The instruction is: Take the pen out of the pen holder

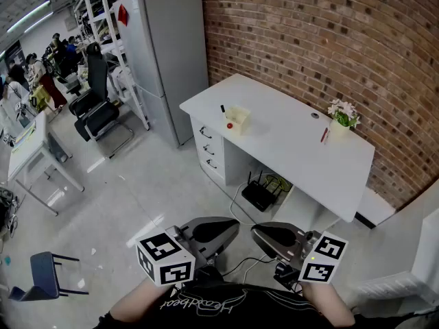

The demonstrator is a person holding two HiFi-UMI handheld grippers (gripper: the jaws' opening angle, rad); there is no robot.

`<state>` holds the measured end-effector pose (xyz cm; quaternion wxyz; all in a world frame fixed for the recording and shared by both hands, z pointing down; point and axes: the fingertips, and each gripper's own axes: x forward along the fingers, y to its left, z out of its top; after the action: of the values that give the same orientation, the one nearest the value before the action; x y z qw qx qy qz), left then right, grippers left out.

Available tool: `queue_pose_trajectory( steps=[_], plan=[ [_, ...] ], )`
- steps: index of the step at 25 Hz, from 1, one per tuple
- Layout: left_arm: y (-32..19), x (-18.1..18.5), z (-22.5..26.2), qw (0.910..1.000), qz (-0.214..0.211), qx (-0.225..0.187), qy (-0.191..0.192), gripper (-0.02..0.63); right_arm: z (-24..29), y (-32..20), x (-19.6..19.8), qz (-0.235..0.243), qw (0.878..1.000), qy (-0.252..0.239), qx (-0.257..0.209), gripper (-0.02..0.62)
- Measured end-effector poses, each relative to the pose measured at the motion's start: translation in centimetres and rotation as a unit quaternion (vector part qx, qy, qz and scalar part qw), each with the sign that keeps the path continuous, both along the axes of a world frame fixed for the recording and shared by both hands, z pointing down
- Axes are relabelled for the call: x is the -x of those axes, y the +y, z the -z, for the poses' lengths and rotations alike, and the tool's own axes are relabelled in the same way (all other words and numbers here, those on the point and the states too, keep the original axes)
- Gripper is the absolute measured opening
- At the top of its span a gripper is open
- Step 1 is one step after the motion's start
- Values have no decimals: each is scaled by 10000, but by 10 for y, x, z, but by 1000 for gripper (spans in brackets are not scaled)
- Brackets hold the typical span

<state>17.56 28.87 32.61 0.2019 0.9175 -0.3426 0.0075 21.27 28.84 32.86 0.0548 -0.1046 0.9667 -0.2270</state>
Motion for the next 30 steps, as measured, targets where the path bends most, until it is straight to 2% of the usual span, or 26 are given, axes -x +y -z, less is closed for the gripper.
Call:
queue_pose_trajectory(
  steps=[8,15,30],
  plan=[
    [-15,14,-4,10000,-24,39,18,2,-5,-17,13,-92,9999,82,17,3],
    [-41,34,-12,9998,-55,188,56,2,-13,-47,30,-250,9994,75,224,3],
    [-153,106,-43,9975,-156,691,0,2,-40,-153,99,-383,9977,103,548,3]
  ],
)
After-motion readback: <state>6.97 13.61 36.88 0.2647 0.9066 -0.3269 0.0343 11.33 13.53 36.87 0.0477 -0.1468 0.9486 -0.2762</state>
